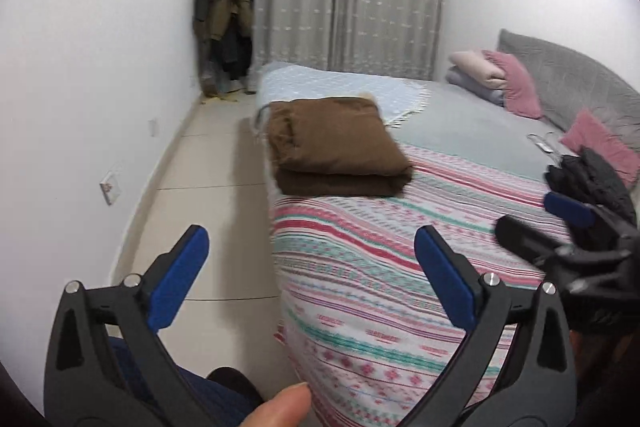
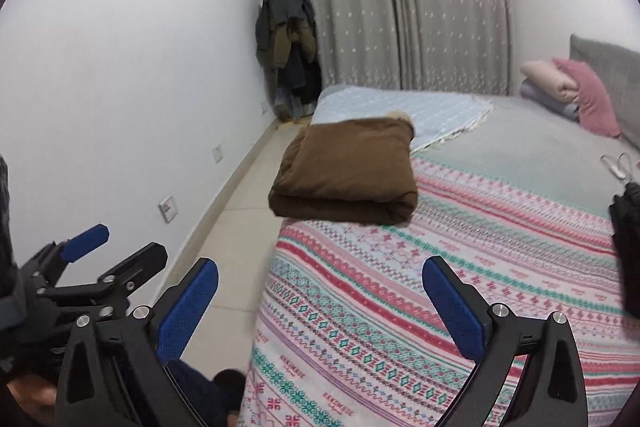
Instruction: Fold large clothes
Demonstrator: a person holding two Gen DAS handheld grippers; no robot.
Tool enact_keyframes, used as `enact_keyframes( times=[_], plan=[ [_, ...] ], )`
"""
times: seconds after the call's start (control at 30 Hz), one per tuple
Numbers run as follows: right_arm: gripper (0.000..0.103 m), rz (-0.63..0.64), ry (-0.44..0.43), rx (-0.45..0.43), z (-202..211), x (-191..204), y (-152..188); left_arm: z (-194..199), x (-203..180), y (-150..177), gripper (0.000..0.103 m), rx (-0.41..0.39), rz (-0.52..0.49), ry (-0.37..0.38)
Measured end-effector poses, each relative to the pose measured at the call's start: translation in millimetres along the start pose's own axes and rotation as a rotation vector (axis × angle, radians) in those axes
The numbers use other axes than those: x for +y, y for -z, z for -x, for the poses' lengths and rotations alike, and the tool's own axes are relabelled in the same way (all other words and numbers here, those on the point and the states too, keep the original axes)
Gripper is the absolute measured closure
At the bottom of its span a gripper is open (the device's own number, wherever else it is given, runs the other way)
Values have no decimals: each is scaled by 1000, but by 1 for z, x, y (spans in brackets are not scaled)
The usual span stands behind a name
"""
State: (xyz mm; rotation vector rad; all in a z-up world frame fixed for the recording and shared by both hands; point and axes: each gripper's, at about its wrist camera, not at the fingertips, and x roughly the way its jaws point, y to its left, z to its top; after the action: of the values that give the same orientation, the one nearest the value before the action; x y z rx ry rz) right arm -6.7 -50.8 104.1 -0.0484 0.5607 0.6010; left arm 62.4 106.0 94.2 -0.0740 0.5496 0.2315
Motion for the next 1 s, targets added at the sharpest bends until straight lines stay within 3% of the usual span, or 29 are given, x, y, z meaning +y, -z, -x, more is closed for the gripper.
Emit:
enact_keyframes(
  times=[0.13,0.3,0.47,0.6,1.0],
  plan=[
    [0,-2,49,-7,-2,-5,7,9,0,-6,1,-39,9,-1],
    [0,-86,89,-9,-10,-28,8,-11,-5,-9,1,-22,40,-79],
    [0,-115,107,22,-20,-38,9,-26,-19,-23,1,16,23,-35],
    [0,-128,113,2,-19,-44,10,-24,-23,-30,1,-13,38,-56],
    [0,-117,138,-6,-30,-47,11,-66,-15,-12,1,83,97,-69]
  ],
)
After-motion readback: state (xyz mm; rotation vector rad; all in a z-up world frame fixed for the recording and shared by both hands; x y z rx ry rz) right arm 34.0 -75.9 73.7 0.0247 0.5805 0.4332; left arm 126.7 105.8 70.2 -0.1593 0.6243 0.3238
